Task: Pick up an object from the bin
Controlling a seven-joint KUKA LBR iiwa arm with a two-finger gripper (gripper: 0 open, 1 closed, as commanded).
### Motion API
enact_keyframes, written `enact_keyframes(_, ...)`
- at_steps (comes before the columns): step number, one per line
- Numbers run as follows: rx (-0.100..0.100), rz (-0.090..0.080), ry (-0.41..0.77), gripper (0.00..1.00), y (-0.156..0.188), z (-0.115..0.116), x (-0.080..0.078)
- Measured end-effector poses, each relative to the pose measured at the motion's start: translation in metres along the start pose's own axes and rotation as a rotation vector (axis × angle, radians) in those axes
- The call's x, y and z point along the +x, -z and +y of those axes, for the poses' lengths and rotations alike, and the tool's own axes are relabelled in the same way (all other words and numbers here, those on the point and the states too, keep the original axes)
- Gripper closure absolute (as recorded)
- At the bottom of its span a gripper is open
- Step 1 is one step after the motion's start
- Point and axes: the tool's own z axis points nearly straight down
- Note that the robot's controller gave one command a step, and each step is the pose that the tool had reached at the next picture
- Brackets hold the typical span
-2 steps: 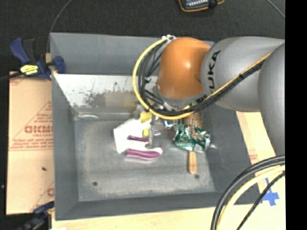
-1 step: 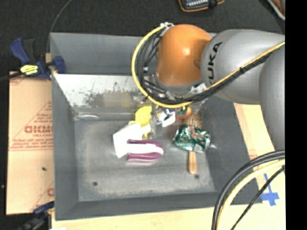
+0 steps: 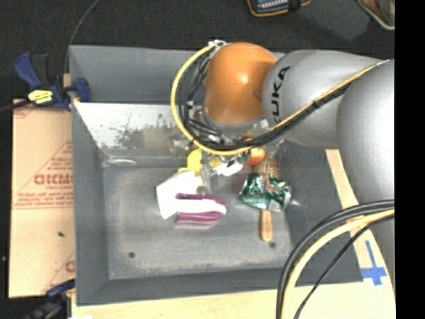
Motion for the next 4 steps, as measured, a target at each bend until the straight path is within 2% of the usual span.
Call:
enact_keyframes(1,0.005,-0.006,0.211,0.00,-0.050,0.005,0.004)
enact_keyframes(2,0.005,-0.011,0.219,1.00,-0.051,0.000,-0.005)
enact_keyframes(4,0.004,-0.014,0.215,1.00,-0.038,0.001,-0.005)
